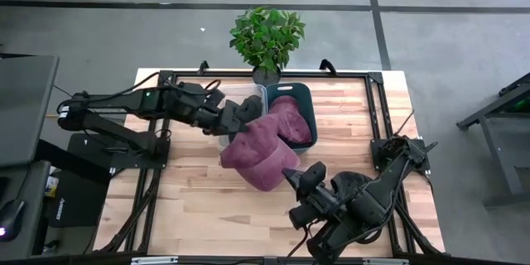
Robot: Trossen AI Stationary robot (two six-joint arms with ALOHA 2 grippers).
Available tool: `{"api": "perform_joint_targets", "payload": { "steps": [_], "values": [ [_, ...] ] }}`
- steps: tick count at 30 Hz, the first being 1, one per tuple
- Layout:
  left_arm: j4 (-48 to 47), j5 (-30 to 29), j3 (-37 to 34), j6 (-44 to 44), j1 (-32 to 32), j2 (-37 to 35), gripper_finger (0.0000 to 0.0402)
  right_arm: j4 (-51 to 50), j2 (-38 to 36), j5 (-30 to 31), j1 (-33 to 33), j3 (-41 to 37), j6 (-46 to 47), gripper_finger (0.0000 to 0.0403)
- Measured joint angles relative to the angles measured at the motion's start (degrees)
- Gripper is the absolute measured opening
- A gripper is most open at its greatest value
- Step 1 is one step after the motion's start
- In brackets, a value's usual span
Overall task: Pick & Place hat
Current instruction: Put the red cap into the blue bin
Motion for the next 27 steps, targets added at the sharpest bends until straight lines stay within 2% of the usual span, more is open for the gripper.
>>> {"api": "perform_joint_targets", "payload": {
  "steps": [5,17,21,27],
  "values": [
    [5.8,4.7,0.2,0.3,-0.1,0.7,0.0289,2.5,0.0,1.8,-1.6,0.0,-2.3,0.0007],
    [10.4,9.2,0.0,0.7,-0.2,1.4,0.0281,10.3,0.0,-0.2,-4.0,0.0,-6.8,0.0007],
    [11.2,9.4,0.0,1.4,-0.2,1.4,0.0238,10.5,0.0,-1.4,-4.0,0.0,-6.6,0.0007],
    [11.0,9.4,0.0,2.1,-0.2,1.4,0.0122,10.5,0.0,-1.7,-4.0,0.0,-6.1,0.0007]
  ]
}}
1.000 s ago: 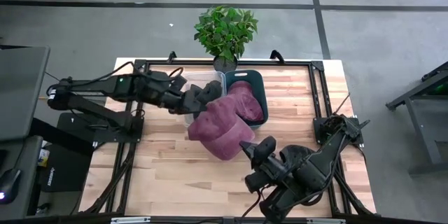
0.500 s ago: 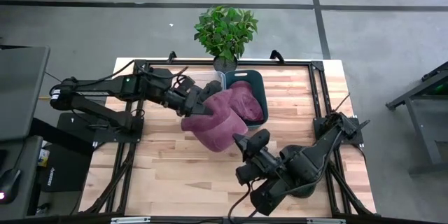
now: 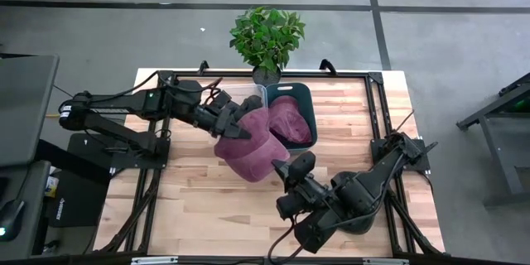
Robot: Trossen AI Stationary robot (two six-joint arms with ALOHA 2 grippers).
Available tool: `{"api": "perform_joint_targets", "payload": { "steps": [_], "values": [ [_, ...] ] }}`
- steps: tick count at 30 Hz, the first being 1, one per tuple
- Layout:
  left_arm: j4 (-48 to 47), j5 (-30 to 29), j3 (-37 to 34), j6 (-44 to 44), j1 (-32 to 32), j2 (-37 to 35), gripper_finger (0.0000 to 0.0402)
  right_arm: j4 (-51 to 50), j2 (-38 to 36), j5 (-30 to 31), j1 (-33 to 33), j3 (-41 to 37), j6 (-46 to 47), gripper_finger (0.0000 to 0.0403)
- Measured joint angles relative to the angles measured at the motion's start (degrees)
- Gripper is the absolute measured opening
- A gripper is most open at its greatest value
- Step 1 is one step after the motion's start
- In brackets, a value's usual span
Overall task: Pick & Place hat
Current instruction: Put the red cap into the blue bin
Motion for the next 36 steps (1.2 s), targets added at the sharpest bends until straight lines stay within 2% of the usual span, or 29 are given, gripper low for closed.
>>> {"api": "perform_joint_targets", "payload": {
  "steps": [4,5,14,22,26,28,32,36],
  "values": [
    [-0.1,0.1,0.0,2.4,0.0,0.0,0.0026,0.0,0.0,-1.0,0.0,0.0,1.6,0.0007],
    [-0.1,0.0,0.0,2.6,0.0,0.0,0.0014,0.0,0.0,-1.3,0.0,0.0,2.0,0.0009],
    [-0.5,-0.2,0.0,4.3,0.0,0.0,0.0003,0.0,0.0,-2.6,0.0,0.0,3.8,0.0076],
    [-1.3,0.0,0.0,5.6,0.0,0.0,0.0001,0.4,0.0,-2.6,0.1,0.0,9.4,0.0138],
    [-1.3,-0.3,0.0,6.5,0.0,0.0,0.0,0.4,0.0,1.8,0.1,0.0,15.6,0.0183],
    [-1.3,-1.8,0.0,6.6,0.0,0.0,0.0,0.4,-0.1,4.2,0.1,0.0,18.6,0.0207],
    [-1.3,-6.1,0.0,6.7,0.0,0.0,0.0,0.4,-0.5,5.0,0.2,0.0,25.2,0.024],
    [-0.3,-11.4,0.0,7.0,0.0,0.0,0.0,0.3,-0.7,0.4,0.5,0.0,31.5,0.0247]
  ]
}}
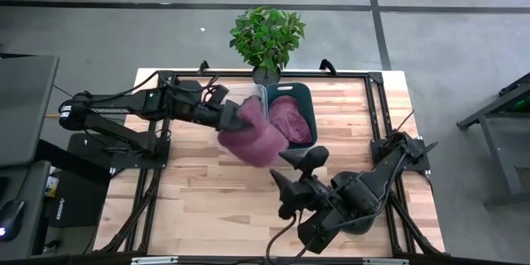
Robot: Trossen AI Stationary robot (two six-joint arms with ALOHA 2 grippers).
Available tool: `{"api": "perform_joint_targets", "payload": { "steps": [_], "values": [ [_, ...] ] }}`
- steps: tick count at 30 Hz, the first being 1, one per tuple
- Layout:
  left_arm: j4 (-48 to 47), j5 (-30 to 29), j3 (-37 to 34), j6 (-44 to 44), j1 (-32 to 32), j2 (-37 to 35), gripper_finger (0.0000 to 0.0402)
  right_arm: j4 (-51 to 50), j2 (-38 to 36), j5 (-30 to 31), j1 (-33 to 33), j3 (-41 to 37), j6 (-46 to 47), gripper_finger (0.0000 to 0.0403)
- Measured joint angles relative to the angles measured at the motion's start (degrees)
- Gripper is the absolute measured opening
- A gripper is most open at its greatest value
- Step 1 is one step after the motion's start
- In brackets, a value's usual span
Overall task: Pick & Place hat
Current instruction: Put the red cap into the blue bin
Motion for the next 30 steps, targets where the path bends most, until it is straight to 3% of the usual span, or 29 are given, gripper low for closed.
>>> {"api": "perform_joint_targets", "payload": {
  "steps": [6,10,13,20,24,30],
  "values": [
    [4.1,-5.0,0.0,0.4,0.0,0.0,0.0,-6.4,0.0,-11.5,-0.1,0.0,14.5,0.0248],
    [8.1,-8.7,0.0,0.6,0.0,0.4,0.0,-8.6,0.0,-9.8,-0.1,0.0,28.2,0.0248],
    [11.0,-9.9,0.0,1.3,0.0,2.5,0.0,-7.8,0.0,-7.6,-0.5,0.0,32.9,0.0248],
    [18.4,-9.2,0.0,1.4,0.0,8.4,0.0,-3.0,0.0,-9.8,-2.8,0.0,22.7,0.0248],
    [22.5,-11.5,0.0,0.0,0.0,11.5,0.0,-2.9,0.0,-10.0,-3.5,0.0,18.2,0.0248],
    [27.9,-16.8,0.0,-2.2,0.0,12.2,0.0,-4.8,0.0,-10.1,-3.1,0.0,4.5,0.0248]
  ]
}}
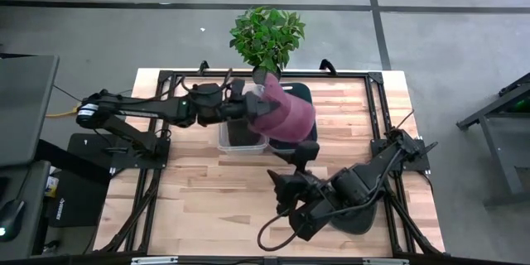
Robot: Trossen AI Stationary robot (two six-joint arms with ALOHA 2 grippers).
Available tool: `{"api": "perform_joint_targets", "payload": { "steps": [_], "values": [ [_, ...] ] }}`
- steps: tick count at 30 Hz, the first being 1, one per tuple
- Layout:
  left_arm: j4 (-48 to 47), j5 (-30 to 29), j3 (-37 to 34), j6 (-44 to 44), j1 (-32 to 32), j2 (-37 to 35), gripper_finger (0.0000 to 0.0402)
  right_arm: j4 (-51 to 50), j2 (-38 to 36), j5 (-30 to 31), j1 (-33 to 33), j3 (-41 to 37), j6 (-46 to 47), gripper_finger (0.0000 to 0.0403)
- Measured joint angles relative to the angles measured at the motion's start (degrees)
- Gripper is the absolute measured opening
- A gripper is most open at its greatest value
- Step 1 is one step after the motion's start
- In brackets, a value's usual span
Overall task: Pick & Place hat
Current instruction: Put the red cap into the blue bin
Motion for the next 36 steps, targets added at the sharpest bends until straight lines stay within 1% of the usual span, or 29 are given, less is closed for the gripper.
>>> {"api": "perform_joint_targets", "payload": {
  "steps": [4,7,10,13,16,20,22,25,29,31,34,36],
  "values": [
    [4.0,-4.1,0.0,-0.1,0.0,0.2,0.0,-2.8,0.1,2.9,0.2,0.0,-8.6,0.0248],
    [5.7,-5.1,0.0,-0.7,0.0,0.0,0.0,-5.4,0.5,8.5,0.2,0.0,-11.0,0.0248],
    [5.8,-5.8,0.0,-0.8,0.0,0.1,0.0,-6.6,0.7,12.6,-0.6,0.0,-11.6,0.0248],
    [5.9,-7.2,0.0,-0.5,0.0,0.1,0.0,-5.7,0.9,15.5,-1.5,0.0,-6.6,0.0248],
    [5.8,-7.3,0.0,3.4,0.5,0.1,0.0,-4.2,0.7,14.0,-2.3,0.0,2.1,0.0248],
    [5.7,-8.1,0.0,9.5,0.4,0.1,0.0,0.4,0.6,13.4,-2.6,0.0,16.5,0.0248],
    [5.8,-9.3,0.0,12.7,0.4,0.1,0.0,3.4,0.5,13.4,-2.8,0.0,19.6,0.0248],
    [5.8,-10.4,0.0,17.5,0.4,0.1,0.0,8.7,0.5,14.6,-3.9,0.0,19.2,0.0248],
    [7.4,-10.9,0.1,20.9,0.4,2.3,0.0,17.1,0.5,17.1,-5.8,0.0,15.0,0.0248],
    [7.1,-9.6,-0.2,22.3,0.4,2.7,0.0,21.3,0.5,16.4,-6.6,0.0,13.3,0.0248],
    [9.9,-6.8,0.3,24.1,0.3,3.5,0.0,26.2,0.4,13.2,-7.6,0.0,11.8,0.0248],
    [8.3,-6.6,0.1,25.4,0.1,3.8,0.0,28.8,-0.1,12.5,-7.6,-0.1,11.6,0.0248]
  ]
}}
